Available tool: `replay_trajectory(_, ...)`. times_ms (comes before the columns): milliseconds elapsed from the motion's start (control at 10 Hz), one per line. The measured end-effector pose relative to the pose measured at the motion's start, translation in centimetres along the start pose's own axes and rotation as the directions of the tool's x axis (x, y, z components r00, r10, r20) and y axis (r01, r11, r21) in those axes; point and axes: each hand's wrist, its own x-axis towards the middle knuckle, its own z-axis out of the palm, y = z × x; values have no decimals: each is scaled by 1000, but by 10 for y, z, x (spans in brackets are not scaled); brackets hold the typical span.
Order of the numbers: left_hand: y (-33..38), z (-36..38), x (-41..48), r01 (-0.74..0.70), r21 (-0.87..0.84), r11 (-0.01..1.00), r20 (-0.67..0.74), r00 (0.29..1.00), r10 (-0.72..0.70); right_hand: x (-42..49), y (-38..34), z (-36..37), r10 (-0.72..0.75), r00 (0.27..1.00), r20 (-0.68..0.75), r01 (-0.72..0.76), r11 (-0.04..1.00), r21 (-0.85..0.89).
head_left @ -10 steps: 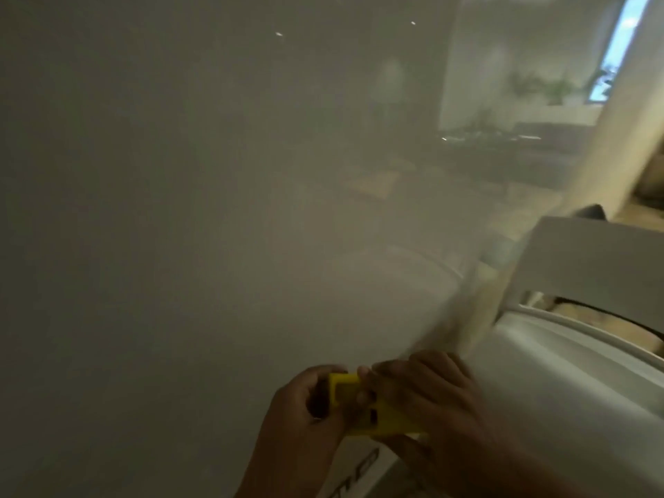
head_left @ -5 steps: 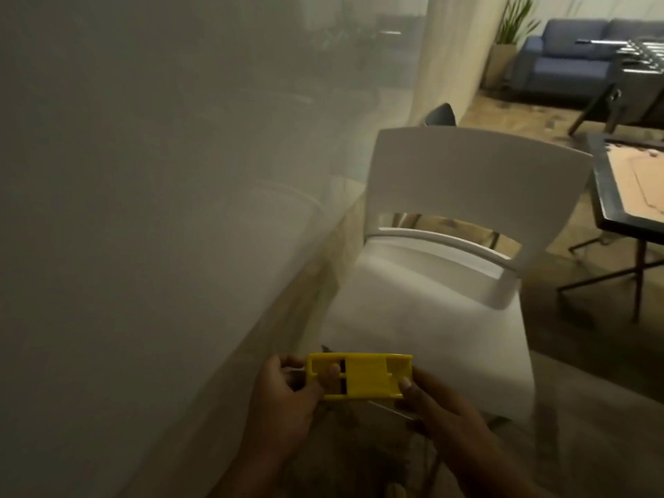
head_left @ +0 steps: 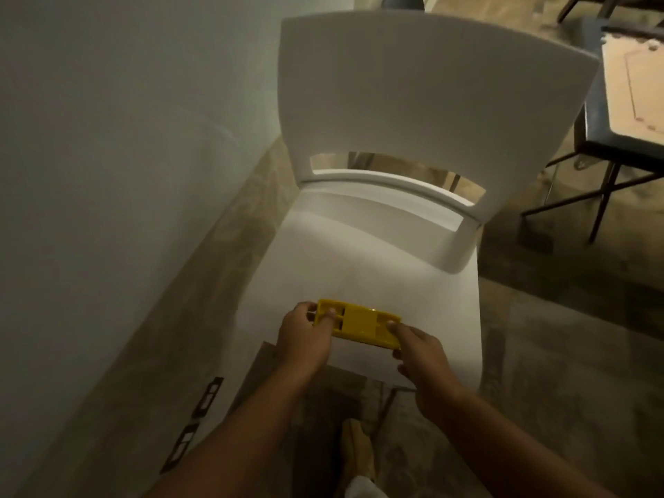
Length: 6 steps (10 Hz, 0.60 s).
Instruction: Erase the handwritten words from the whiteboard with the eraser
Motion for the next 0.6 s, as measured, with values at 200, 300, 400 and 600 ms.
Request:
replay_trajectory(200,-12,24,47,62,103,993,13,998,-64,45,-7,0,61,996,-63,-60,998,15)
replay_trajectory(300,-16,29,53,43,133,990,68,996,-52,55,-5,3,67,995,-74,-66,998,13)
replay_trajectory(400,-25,28,57,48,152,987,135,988,-69,62,2,5,85,995,-50,-83,996,40)
replay_trajectory(600,-49,7,13,102,21,995,132,986,-103,35,19,16,55,998,-29,-55,998,-7)
